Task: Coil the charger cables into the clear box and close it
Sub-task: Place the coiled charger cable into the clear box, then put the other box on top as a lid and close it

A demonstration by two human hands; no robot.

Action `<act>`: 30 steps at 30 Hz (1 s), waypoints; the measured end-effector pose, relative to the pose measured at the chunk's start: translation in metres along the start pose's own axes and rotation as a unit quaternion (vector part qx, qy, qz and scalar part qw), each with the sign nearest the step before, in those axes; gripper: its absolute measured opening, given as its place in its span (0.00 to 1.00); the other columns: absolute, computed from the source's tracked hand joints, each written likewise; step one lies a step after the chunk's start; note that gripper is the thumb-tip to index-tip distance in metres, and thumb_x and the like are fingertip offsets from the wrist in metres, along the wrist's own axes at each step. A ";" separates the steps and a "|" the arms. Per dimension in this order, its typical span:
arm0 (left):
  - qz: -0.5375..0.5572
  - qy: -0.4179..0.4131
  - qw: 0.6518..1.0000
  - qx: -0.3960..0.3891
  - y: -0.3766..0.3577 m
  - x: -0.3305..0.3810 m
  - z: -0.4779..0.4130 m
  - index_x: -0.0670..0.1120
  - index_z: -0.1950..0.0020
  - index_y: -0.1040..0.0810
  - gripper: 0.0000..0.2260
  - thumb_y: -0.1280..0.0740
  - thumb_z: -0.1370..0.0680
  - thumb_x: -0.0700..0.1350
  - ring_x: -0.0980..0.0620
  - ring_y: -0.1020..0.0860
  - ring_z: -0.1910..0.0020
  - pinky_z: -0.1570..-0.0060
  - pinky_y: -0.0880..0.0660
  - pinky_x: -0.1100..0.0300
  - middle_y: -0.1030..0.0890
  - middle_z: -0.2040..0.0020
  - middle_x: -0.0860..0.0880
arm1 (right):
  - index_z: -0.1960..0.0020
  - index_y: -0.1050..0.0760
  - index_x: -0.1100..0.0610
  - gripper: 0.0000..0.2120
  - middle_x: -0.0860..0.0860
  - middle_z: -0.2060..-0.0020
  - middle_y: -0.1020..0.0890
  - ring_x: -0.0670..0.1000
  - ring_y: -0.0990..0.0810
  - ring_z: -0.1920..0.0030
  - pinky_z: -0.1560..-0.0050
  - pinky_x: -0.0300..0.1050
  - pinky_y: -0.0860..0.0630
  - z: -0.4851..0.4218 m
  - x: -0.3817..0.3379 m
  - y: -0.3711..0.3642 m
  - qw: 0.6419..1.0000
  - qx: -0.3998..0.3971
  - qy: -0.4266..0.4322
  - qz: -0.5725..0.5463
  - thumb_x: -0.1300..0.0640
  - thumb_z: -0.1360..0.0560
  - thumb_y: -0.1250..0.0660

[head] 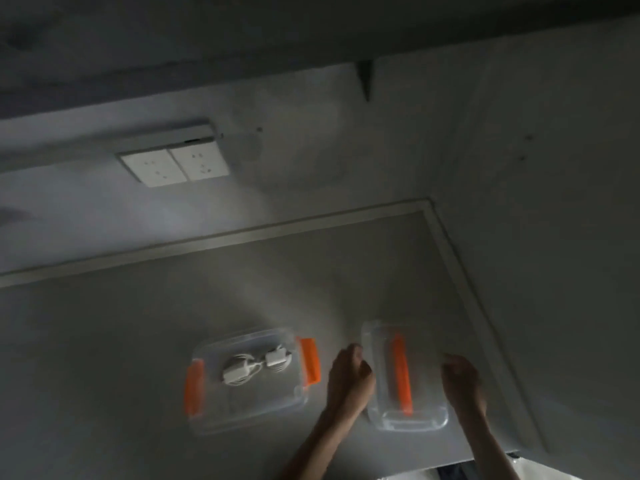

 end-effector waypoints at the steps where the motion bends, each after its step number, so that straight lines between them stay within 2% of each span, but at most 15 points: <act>1: 0.007 0.055 0.997 -0.048 -0.022 0.004 -0.004 0.43 0.32 0.29 0.19 0.40 0.23 0.40 0.44 0.27 0.33 0.34 0.31 0.53 0.23 0.34 0.41 | 0.39 0.22 0.59 0.14 0.61 0.40 0.19 0.61 0.21 0.42 0.41 0.53 0.24 -0.014 0.010 0.003 1.000 -0.016 0.002 0.006 0.62 0.23 0.38; 2: 0.009 0.111 0.991 -0.076 -0.041 0.006 -0.009 0.42 0.26 0.36 0.24 0.41 0.23 0.41 0.42 0.32 0.29 0.30 0.34 0.52 0.30 0.28 0.40 | 0.39 0.22 0.61 0.15 0.62 0.39 0.20 0.61 0.22 0.40 0.38 0.51 0.26 -0.026 0.017 0.003 1.000 -0.025 0.004 0.017 0.63 0.24 0.37; 4: 0.000 0.197 0.977 -0.082 -0.066 0.003 -0.012 0.41 0.22 0.46 0.29 0.40 0.22 0.43 0.39 0.39 0.25 0.26 0.39 0.50 0.39 0.24 0.37 | 0.38 0.22 0.63 0.15 0.61 0.37 0.21 0.59 0.24 0.36 0.37 0.47 0.30 -0.038 0.026 0.001 0.998 -0.045 0.006 0.046 0.65 0.24 0.35; 8: -0.018 0.242 0.968 -0.065 -0.090 -0.004 -0.011 0.40 0.27 0.39 0.26 0.37 0.24 0.42 0.37 0.40 0.27 0.30 0.34 0.46 0.39 0.27 0.37 | 0.39 0.22 0.61 0.15 0.60 0.37 0.21 0.57 0.23 0.37 0.39 0.44 0.30 -0.040 0.034 -0.003 0.994 -0.088 0.008 0.066 0.63 0.24 0.36; 11: -0.032 0.238 0.967 -0.089 -0.094 -0.004 -0.009 0.45 0.24 0.41 0.29 0.38 0.25 0.41 0.37 0.42 0.26 0.30 0.33 0.44 0.41 0.26 0.38 | 0.33 0.26 0.61 0.18 0.59 0.34 0.24 0.56 0.26 0.34 0.35 0.44 0.32 -0.037 0.037 -0.005 0.989 -0.127 0.005 0.075 0.60 0.23 0.37; 13: -0.027 0.218 0.970 -0.101 -0.089 -0.007 -0.011 0.50 0.22 0.45 0.32 0.39 0.25 0.40 0.37 0.38 0.28 0.31 0.32 0.48 0.41 0.25 0.38 | 0.31 0.29 0.62 0.21 0.60 0.33 0.25 0.58 0.25 0.36 0.36 0.48 0.29 -0.035 0.039 -0.006 0.989 -0.138 -0.006 0.051 0.58 0.23 0.35; 15: 0.039 0.174 0.977 -0.117 -0.078 -0.008 -0.014 0.55 0.22 0.45 0.34 0.41 0.26 0.36 0.39 0.25 0.41 0.45 0.23 0.51 0.35 0.30 0.37 | 0.31 0.32 0.60 0.24 0.59 0.37 0.24 0.58 0.23 0.46 0.52 0.53 0.22 -0.028 0.042 -0.002 0.983 -0.155 -0.067 -0.076 0.59 0.25 0.31; 16: 0.090 0.148 0.976 -0.129 -0.072 -0.009 -0.015 0.56 0.23 0.44 0.33 0.42 0.25 0.34 0.43 0.22 0.51 0.55 0.21 0.52 0.30 0.35 0.39 | 0.31 0.33 0.57 0.24 0.57 0.40 0.23 0.56 0.24 0.50 0.59 0.49 0.23 -0.023 0.045 0.001 0.968 -0.177 -0.102 -0.147 0.60 0.25 0.30; 18: 0.205 0.116 0.962 -0.140 -0.057 -0.010 -0.014 0.55 0.23 0.42 0.31 0.41 0.22 0.31 0.50 0.24 0.64 0.67 0.23 0.55 0.25 0.47 0.44 | 0.34 0.30 0.54 0.24 0.53 0.50 0.20 0.51 0.27 0.58 0.62 0.42 0.29 -0.014 0.047 0.008 0.931 -0.232 -0.151 -0.238 0.64 0.27 0.30; 20: 0.306 0.085 0.944 -0.091 -0.043 -0.009 -0.012 0.56 0.24 0.43 0.30 0.39 0.21 0.32 0.51 0.21 0.67 0.69 0.21 0.56 0.25 0.50 0.45 | 0.40 0.26 0.55 0.19 0.51 0.60 0.18 0.49 0.28 0.65 0.63 0.40 0.28 -0.007 0.044 0.015 0.892 -0.264 -0.177 -0.322 0.67 0.29 0.31; 23: 0.455 0.054 0.888 0.026 -0.028 -0.009 0.000 0.57 0.27 0.42 0.27 0.37 0.20 0.37 0.48 0.15 0.60 0.60 0.17 0.58 0.20 0.45 0.42 | 0.47 0.27 0.54 0.12 0.54 0.66 0.14 0.49 0.19 0.70 0.69 0.39 0.21 0.016 0.023 0.010 0.805 -0.247 -0.199 -0.502 0.69 0.24 0.36; 24: 0.478 0.051 0.876 0.039 -0.027 -0.009 0.005 0.55 0.28 0.41 0.25 0.37 0.20 0.39 0.47 0.16 0.56 0.56 0.17 0.59 0.20 0.42 0.41 | 0.49 0.29 0.52 0.13 0.56 0.65 0.13 0.50 0.17 0.68 0.68 0.41 0.19 0.027 0.013 0.004 0.783 -0.233 -0.193 -0.543 0.70 0.23 0.39; 26: 0.474 0.037 0.878 0.043 -0.024 -0.009 0.015 0.50 0.27 0.40 0.24 0.36 0.20 0.40 0.47 0.17 0.54 0.56 0.17 0.60 0.20 0.42 0.41 | 0.53 0.33 0.53 0.14 0.61 0.58 0.15 0.54 0.16 0.59 0.62 0.47 0.16 0.050 -0.005 -0.011 0.768 -0.223 -0.156 -0.580 0.72 0.22 0.42; 28: 0.465 0.002 0.884 0.047 -0.012 -0.011 0.023 0.49 0.26 0.41 0.26 0.34 0.21 0.40 0.52 0.17 0.60 0.63 0.18 0.59 0.18 0.49 0.46 | 0.52 0.33 0.56 0.11 0.62 0.53 0.16 0.56 0.16 0.55 0.58 0.50 0.15 0.075 -0.019 -0.025 0.752 -0.248 -0.106 -0.602 0.72 0.21 0.44; 30: 0.445 -0.022 0.892 0.078 0.017 -0.017 0.028 0.51 0.25 0.40 0.27 0.34 0.21 0.41 0.56 0.18 0.67 0.68 0.19 0.59 0.17 0.55 0.49 | 0.51 0.29 0.58 0.07 0.61 0.51 0.14 0.57 0.14 0.52 0.52 0.53 0.16 0.096 -0.027 -0.033 0.742 -0.307 -0.047 -0.594 0.67 0.21 0.44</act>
Point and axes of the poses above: each hand's wrist, its own z-axis away from the middle knuckle, its own y-axis out of the back of the hand, x = y × z, the point moved 1 cm from there along -z, towards the middle knuckle
